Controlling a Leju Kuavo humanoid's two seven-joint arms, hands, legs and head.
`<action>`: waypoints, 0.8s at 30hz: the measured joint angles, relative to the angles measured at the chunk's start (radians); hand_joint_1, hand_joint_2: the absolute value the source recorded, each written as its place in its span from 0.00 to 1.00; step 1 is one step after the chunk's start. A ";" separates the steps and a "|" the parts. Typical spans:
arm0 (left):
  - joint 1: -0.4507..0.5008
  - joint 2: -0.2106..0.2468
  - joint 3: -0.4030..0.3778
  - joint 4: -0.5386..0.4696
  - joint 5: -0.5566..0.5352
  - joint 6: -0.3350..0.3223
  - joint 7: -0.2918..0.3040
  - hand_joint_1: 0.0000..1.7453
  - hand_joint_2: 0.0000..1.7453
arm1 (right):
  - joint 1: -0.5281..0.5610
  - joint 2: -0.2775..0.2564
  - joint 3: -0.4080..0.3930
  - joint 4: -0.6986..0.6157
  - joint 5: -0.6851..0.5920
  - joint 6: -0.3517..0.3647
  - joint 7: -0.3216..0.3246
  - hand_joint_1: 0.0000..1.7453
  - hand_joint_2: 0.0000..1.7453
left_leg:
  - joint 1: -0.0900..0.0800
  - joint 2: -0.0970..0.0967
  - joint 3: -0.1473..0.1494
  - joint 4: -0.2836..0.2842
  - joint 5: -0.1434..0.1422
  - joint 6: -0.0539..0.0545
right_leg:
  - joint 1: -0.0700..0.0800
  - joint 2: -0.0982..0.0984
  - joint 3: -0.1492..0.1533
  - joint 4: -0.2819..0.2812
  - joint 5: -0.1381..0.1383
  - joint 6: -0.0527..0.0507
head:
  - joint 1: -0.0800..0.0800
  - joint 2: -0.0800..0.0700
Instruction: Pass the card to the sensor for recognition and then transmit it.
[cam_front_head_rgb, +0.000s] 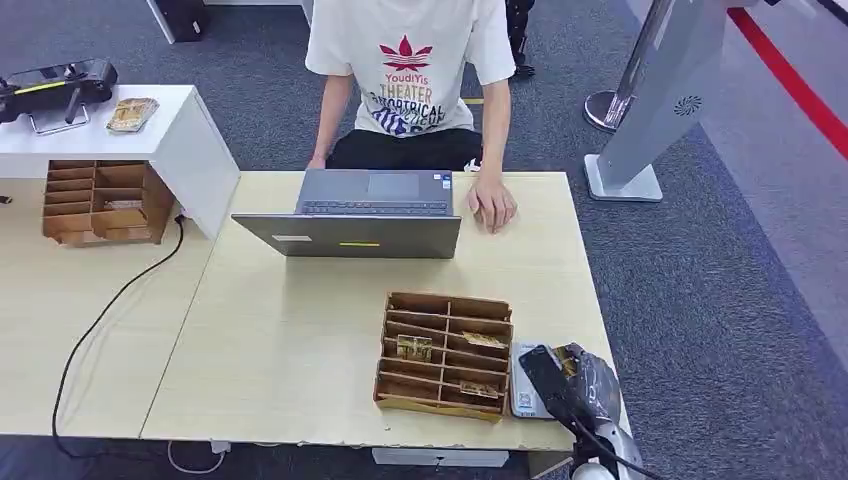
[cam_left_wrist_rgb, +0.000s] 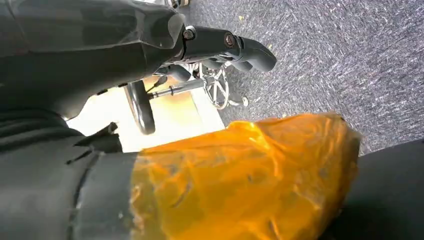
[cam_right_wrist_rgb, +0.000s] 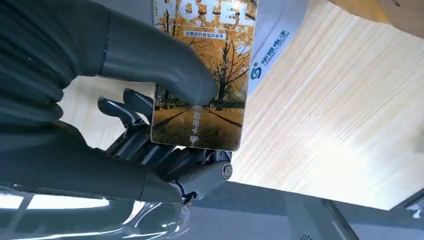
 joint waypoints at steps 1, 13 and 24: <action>0.000 0.000 0.000 0.000 0.000 0.000 0.000 0.00 0.00 | -0.001 0.000 0.000 0.002 0.002 -0.002 0.001 1.00 1.00 | 0.000 0.000 0.000 0.000 0.000 0.000 | 0.000 0.000 0.000 0.000 0.000 0.000 | 0.000 0.000; 0.000 0.000 0.004 0.000 -0.001 0.001 0.000 0.00 0.00 | -0.010 0.002 -0.003 0.014 0.010 -0.004 0.002 1.00 1.00 | 0.000 0.000 0.000 0.000 0.000 0.000 | 0.000 0.000 0.000 0.000 0.000 0.000 | 0.000 0.000; 0.000 -0.001 0.007 0.000 -0.001 0.001 0.003 0.00 0.00 | -0.012 0.003 -0.003 0.018 0.013 -0.004 0.002 1.00 1.00 | 0.000 0.000 0.001 0.000 0.000 0.000 | 0.000 0.000 0.001 0.000 0.000 0.000 | 0.000 0.000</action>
